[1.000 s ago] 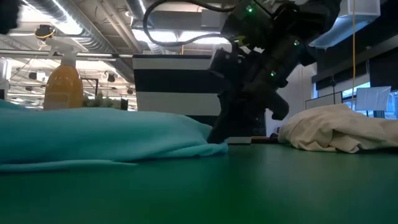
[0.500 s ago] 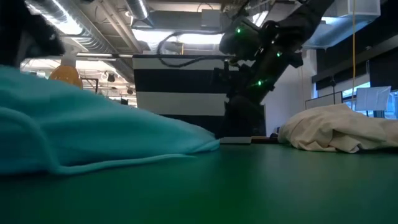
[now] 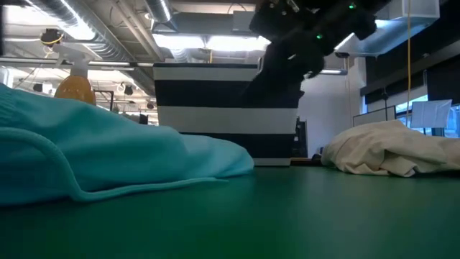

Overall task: Fold laundry
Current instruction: Fold the blue shorts

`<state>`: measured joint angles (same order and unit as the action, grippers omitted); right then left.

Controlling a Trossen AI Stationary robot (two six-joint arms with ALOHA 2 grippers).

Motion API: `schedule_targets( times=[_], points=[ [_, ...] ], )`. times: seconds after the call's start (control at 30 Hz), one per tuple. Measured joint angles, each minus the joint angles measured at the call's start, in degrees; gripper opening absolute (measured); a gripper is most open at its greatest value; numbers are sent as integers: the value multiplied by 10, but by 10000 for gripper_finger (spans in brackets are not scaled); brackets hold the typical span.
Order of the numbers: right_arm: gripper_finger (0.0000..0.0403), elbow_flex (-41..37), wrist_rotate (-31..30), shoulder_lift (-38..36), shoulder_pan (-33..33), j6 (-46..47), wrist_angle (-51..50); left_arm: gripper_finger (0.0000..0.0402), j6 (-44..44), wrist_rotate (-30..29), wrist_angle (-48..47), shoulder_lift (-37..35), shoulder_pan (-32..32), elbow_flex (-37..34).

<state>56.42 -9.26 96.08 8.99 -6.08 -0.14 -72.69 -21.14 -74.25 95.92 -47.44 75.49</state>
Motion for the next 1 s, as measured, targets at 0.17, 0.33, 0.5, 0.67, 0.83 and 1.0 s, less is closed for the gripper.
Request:
schedule_targets(
  times=[0.17,0.33,0.5,0.67,0.83,1.0],
  points=[
    [7,0,-1,42,27,27,31,96,-96,64,3,0,-33,-49],
    [7,0,-3,89,17,35,57,96,-141,112,52,0,-43,-89],
    [7,0,-4,120,-21,44,62,96,-113,123,192,0,-26,-123],
    [7,0,-6,125,-69,42,61,96,-21,97,303,2,6,-133],
    [7,0,-6,125,-122,28,61,96,129,70,392,2,46,-130],
    [7,0,43,116,-151,28,58,96,192,67,365,-2,73,-105]
  ],
)
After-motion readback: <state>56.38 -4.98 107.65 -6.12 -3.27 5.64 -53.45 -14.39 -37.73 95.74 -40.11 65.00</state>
